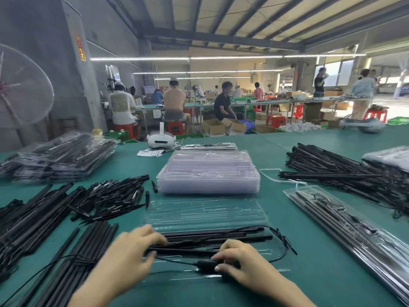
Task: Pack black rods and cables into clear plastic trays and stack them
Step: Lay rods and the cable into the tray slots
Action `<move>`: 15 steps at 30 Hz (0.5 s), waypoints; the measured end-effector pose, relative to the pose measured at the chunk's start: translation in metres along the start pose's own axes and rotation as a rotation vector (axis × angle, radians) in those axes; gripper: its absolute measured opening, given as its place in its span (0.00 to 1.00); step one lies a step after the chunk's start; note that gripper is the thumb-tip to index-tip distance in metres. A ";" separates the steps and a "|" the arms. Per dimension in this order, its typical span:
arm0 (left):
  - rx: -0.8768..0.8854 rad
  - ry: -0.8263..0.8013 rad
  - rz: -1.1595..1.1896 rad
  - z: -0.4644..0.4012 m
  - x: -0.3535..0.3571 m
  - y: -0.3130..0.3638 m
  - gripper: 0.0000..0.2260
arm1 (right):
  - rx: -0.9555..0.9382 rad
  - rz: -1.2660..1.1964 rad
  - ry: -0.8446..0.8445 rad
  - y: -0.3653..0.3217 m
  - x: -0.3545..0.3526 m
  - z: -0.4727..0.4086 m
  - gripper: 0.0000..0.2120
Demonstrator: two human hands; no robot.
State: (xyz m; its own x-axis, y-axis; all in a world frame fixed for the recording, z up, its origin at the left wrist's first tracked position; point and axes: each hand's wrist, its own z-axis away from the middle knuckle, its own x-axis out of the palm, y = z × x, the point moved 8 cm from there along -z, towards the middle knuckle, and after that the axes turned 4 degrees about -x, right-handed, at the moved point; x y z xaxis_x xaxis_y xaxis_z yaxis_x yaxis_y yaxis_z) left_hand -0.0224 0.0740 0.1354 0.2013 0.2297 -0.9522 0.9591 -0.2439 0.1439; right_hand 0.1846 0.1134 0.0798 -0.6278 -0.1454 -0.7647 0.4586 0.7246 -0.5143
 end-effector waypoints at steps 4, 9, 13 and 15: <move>0.127 -0.071 0.125 -0.015 0.036 0.056 0.12 | -0.047 -0.031 0.027 -0.006 0.002 -0.002 0.07; 0.065 -0.117 0.239 -0.026 0.066 0.065 0.08 | -0.023 0.005 0.075 -0.006 -0.002 0.001 0.08; -0.004 -0.122 0.419 -0.029 0.071 0.055 0.04 | -0.019 0.038 0.082 -0.003 -0.001 0.004 0.08; -0.015 -0.137 0.452 -0.030 0.071 0.056 0.03 | 0.018 0.023 0.079 0.000 -0.002 0.003 0.07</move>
State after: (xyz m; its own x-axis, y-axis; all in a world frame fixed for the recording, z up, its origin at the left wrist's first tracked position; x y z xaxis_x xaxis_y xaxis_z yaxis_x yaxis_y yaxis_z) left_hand 0.0516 0.1048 0.0839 0.5723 -0.0232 -0.8197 0.7841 -0.2772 0.5553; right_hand 0.1876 0.1119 0.0801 -0.6642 -0.0753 -0.7438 0.4841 0.7148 -0.5047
